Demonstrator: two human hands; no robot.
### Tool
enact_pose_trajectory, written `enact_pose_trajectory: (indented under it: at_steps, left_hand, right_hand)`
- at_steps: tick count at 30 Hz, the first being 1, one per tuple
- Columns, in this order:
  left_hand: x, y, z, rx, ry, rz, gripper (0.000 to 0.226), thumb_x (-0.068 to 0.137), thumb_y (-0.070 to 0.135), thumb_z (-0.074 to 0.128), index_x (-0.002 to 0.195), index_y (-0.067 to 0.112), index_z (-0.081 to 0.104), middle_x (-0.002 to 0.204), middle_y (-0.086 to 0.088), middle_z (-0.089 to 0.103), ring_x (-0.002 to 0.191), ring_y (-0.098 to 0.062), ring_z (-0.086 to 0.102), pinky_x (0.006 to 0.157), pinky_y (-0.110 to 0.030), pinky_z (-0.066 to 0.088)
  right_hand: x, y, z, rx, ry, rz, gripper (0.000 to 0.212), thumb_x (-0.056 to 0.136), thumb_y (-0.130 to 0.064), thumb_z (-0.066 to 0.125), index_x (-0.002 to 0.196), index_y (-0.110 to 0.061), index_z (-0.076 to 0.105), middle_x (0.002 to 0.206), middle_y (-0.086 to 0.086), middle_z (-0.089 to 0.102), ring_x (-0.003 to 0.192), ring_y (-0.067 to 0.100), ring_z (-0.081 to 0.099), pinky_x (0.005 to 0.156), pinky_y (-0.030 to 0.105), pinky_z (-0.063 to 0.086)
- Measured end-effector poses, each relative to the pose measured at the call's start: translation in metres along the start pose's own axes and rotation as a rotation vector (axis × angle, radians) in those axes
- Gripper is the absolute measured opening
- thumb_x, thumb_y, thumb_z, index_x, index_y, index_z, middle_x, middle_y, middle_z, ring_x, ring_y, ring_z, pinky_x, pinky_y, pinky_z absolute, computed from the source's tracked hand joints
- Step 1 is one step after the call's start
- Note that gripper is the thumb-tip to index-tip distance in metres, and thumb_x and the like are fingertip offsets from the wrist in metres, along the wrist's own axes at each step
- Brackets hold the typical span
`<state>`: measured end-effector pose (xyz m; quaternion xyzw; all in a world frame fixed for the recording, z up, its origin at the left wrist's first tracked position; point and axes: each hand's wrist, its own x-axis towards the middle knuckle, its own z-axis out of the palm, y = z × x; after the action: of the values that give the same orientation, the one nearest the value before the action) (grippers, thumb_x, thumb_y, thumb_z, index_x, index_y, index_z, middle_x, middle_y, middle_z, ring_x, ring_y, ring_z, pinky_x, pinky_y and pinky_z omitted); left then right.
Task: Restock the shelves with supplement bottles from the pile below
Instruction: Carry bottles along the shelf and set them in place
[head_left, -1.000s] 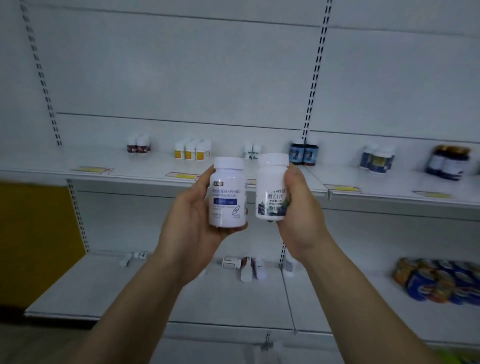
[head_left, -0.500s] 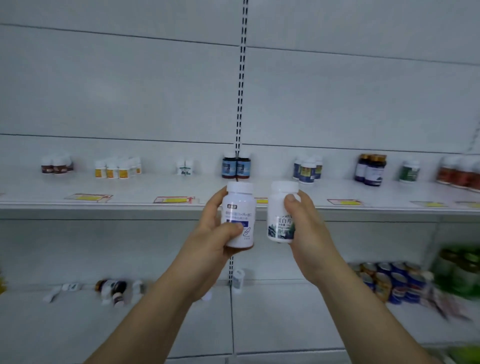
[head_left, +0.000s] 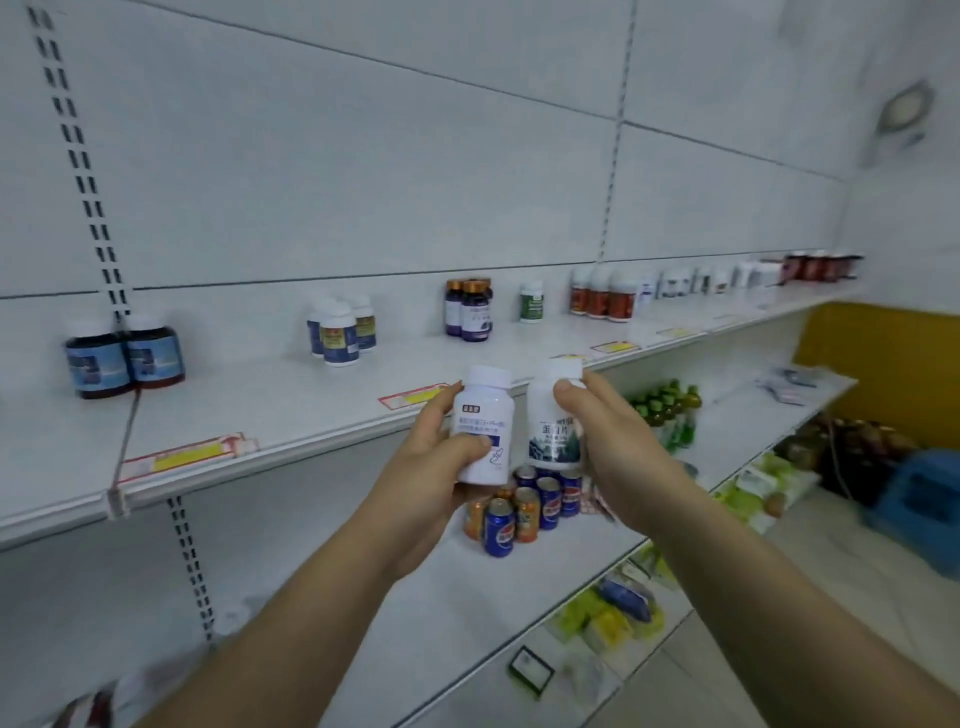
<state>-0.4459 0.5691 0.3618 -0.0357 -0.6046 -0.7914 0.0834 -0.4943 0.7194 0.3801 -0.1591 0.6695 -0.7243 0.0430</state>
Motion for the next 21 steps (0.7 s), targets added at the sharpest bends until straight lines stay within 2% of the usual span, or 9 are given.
enact_pose_trajectory:
  at_steps: [2,3,5,6,8,10,14,18,21]
  left_hand:
    - [0.018,-0.007,0.021,-0.031,-0.047,-0.014,0.048,0.093,-0.005,0.039,0.123,0.032,0.048,0.105,-0.004,0.065,0.093,-0.029,0.062,0.077,-0.041,0.052]
    - [0.027,-0.011,0.032,-0.045,-0.067,-0.023,0.047,0.094,-0.004,0.038,0.121,0.032,0.049,0.103,-0.004,0.066,0.092,-0.031,0.062,0.078,-0.043,0.051]
    - [0.045,-0.02,0.055,-0.07,-0.114,-0.036,0.046,0.094,-0.003,0.035,0.121,0.031,0.049,0.096,-0.003,0.069,0.088,-0.032,0.061,0.077,-0.045,0.048]
    - [0.054,-0.025,0.068,-0.076,-0.133,-0.037,0.046,0.094,-0.003,0.035,0.122,0.03,0.049,0.096,-0.004,0.068,0.086,-0.031,0.062,0.075,-0.044,0.048]
    - [0.074,-0.036,0.095,-0.086,-0.151,-0.036,0.044,0.094,-0.004,0.034,0.119,0.029,0.051,0.101,-0.006,0.066,0.085,-0.028,0.062,0.065,-0.036,0.054]
    - [0.097,-0.05,0.125,-0.089,-0.152,-0.036,0.045,0.093,-0.004,0.035,0.122,0.027,0.05,0.107,-0.009,0.063,0.087,-0.028,0.06,0.066,-0.037,0.055]
    - [0.147,-0.077,0.192,-0.083,-0.127,-0.022,0.049,0.093,-0.003,0.037,0.132,0.025,0.044,0.112,-0.013,0.061,0.089,-0.029,0.059,0.075,-0.044,0.05]
    - [0.192,-0.098,0.255,-0.11,-0.122,-0.017,0.045,0.093,-0.002,0.037,0.124,0.029,0.048,0.112,-0.012,0.062,0.089,-0.028,0.06,0.07,-0.04,0.052]
    - [0.227,-0.111,0.294,-0.124,-0.127,-0.006,0.043,0.093,-0.003,0.036,0.12,0.029,0.049,0.108,-0.01,0.063,0.085,-0.025,0.059,0.071,-0.039,0.049]
  right_hand:
    - [0.01,0.0,-0.026,-0.039,0.047,0.033,0.081,0.066,-0.068,0.062,0.137,-0.034,0.042,0.142,-0.002,0.049,0.123,0.026,0.052,0.104,0.056,0.04]
    - [0.014,-0.002,-0.039,-0.031,0.059,0.044,0.07,0.071,-0.065,0.061,0.131,-0.032,0.047,0.135,0.002,0.055,0.119,0.027,0.056,0.102,0.057,0.042]
    - [0.027,-0.004,-0.068,0.019,0.106,0.051,0.033,0.091,-0.047,0.052,0.118,-0.027,0.055,0.116,0.005,0.065,0.104,0.026,0.064,0.098,0.053,0.047]
    - [0.033,-0.004,-0.084,0.031,0.117,0.057,0.025,0.096,-0.041,0.048,0.115,-0.026,0.056,0.11,0.006,0.067,0.1,0.025,0.066,0.095,0.05,0.05]
    - [0.042,-0.005,-0.116,0.021,0.112,0.041,0.027,0.098,-0.038,0.045,0.119,-0.023,0.054,0.106,0.005,0.069,0.095,0.023,0.068,0.087,0.043,0.055]
    - [0.055,-0.003,-0.152,-0.018,0.102,0.03,0.027,0.098,-0.039,0.045,0.12,-0.024,0.053,0.106,0.004,0.07,0.092,0.021,0.069,0.076,0.036,0.056]
    - [0.088,-0.002,-0.232,-0.043,0.137,0.017,0.03,0.097,-0.04,0.048,0.122,-0.024,0.052,0.103,0.002,0.07,0.097,0.024,0.068,0.094,0.049,0.051]
    - [0.122,-0.002,-0.301,-0.055,0.142,0.024,0.025,0.098,-0.04,0.045,0.116,-0.026,0.054,0.102,0.001,0.07,0.095,0.022,0.068,0.091,0.046,0.052]
    - [0.152,-0.002,-0.344,-0.068,0.161,0.03,0.029,0.098,-0.04,0.044,0.121,-0.024,0.052,0.108,0.005,0.067,0.097,0.023,0.067,0.095,0.049,0.05]
